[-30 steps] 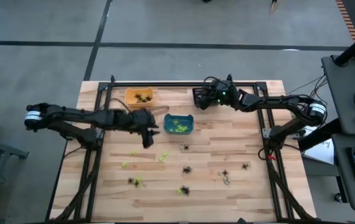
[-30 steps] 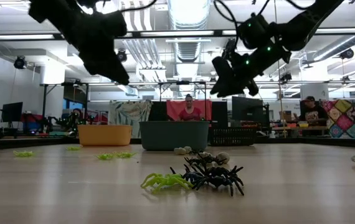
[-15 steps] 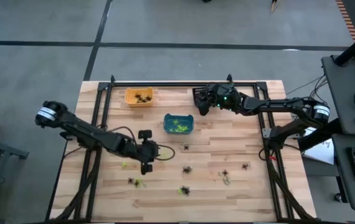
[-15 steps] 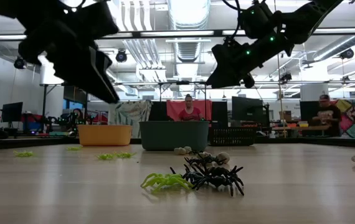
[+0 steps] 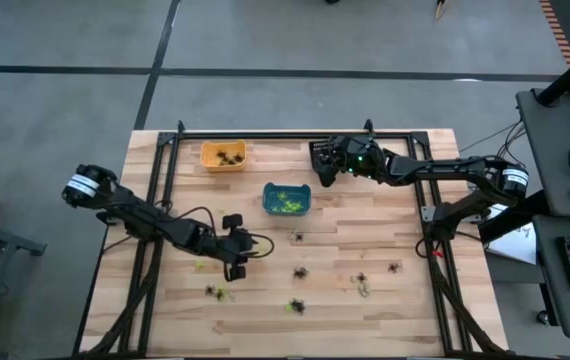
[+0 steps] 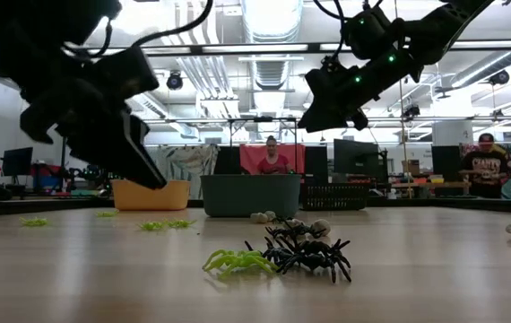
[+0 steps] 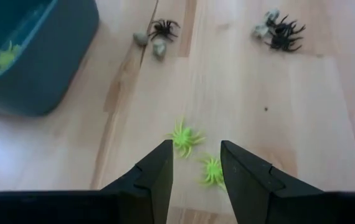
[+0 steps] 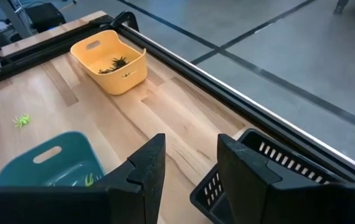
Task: Sort Halloween decoration
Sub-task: Put the green spider toy into the blue bin, then put the black spider toy into the yellow bin
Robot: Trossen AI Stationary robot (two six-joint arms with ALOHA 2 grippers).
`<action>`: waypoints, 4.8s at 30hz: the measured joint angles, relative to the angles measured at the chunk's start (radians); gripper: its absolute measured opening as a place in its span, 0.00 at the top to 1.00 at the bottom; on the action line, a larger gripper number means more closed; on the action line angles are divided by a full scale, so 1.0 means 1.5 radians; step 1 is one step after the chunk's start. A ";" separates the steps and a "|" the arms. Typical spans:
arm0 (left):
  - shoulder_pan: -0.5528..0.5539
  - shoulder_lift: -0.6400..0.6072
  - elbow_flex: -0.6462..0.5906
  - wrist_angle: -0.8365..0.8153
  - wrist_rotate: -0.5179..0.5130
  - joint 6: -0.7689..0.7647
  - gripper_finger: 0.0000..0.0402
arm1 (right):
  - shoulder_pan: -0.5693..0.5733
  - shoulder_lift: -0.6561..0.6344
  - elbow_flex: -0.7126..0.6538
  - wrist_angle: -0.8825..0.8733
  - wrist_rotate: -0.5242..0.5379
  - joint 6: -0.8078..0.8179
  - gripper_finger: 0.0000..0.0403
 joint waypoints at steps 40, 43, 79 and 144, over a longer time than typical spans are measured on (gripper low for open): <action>0.000 0.128 -0.052 0.147 0.054 -0.016 0.84 | 0.008 0.001 -0.001 -0.001 0.000 0.017 0.67; 0.000 0.126 -0.053 0.147 0.064 -0.013 0.90 | 0.008 0.001 -0.001 -0.001 0.000 0.017 0.66; 0.157 -0.144 0.056 -0.021 0.049 0.296 1.00 | 0.132 -0.151 -0.001 -0.090 -0.002 -0.097 0.71; 0.317 0.015 0.282 -0.168 0.298 0.335 0.73 | 0.215 -0.158 0.007 -0.131 -0.035 -0.030 0.72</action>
